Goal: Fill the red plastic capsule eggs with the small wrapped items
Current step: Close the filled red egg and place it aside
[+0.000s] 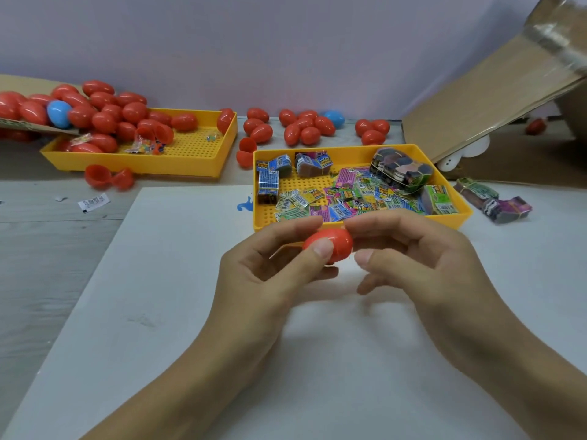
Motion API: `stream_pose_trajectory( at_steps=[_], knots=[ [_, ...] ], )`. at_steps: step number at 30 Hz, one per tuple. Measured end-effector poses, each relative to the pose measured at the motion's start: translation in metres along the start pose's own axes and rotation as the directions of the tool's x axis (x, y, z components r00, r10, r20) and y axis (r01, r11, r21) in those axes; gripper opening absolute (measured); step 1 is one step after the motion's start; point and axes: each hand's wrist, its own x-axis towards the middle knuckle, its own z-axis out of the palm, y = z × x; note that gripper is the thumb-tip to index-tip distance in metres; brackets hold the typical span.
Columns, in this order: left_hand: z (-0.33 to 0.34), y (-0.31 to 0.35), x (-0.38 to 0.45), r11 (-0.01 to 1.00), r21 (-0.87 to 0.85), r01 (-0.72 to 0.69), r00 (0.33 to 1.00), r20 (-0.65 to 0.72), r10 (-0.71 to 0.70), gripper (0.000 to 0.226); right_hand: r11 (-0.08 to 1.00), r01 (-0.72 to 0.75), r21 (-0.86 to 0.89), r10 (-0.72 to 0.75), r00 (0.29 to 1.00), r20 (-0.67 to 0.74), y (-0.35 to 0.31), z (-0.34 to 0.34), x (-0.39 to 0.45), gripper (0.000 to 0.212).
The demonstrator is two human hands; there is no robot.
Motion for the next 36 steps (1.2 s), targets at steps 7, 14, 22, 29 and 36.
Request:
stream_pose_trajectory(
  at_steps=[7, 14, 22, 29, 36],
  knots=[
    [0.002, 0.0, 0.0, 0.991, 0.05, -0.126, 0.991, 0.058, 0.123, 0.04, 0.979, -0.2, 0.03, 0.199, 0.979, 0.041, -0.005, 0.006, 0.001, 0.029],
    [0.002, -0.003, -0.002, 0.995, 0.009, -0.096, 0.995, -0.011, 0.096, 0.039, 0.999, -0.018, -0.04, 0.017, 0.999, -0.027, -0.002, 0.005, -0.003, 0.03],
    [0.006, -0.001, -0.005, 0.999, 0.039, -0.038, 0.999, 0.039, 0.036, 0.034, 0.901, 0.309, -0.304, -0.301, 0.951, 0.075, 0.003, 0.016, -0.012, 0.027],
    [0.004, 0.004, -0.004, 0.991, 0.068, -0.113, 0.991, 0.073, 0.108, 0.043, 0.999, -0.048, -0.009, 0.047, 0.997, -0.06, 0.0, 0.008, -0.004, 0.01],
    [0.006, 0.005, -0.003, 0.969, 0.125, -0.214, 0.976, 0.076, 0.206, 0.046, 0.974, -0.223, 0.045, 0.222, 0.975, 0.03, -0.008, 0.01, -0.001, 0.045]
  ],
)
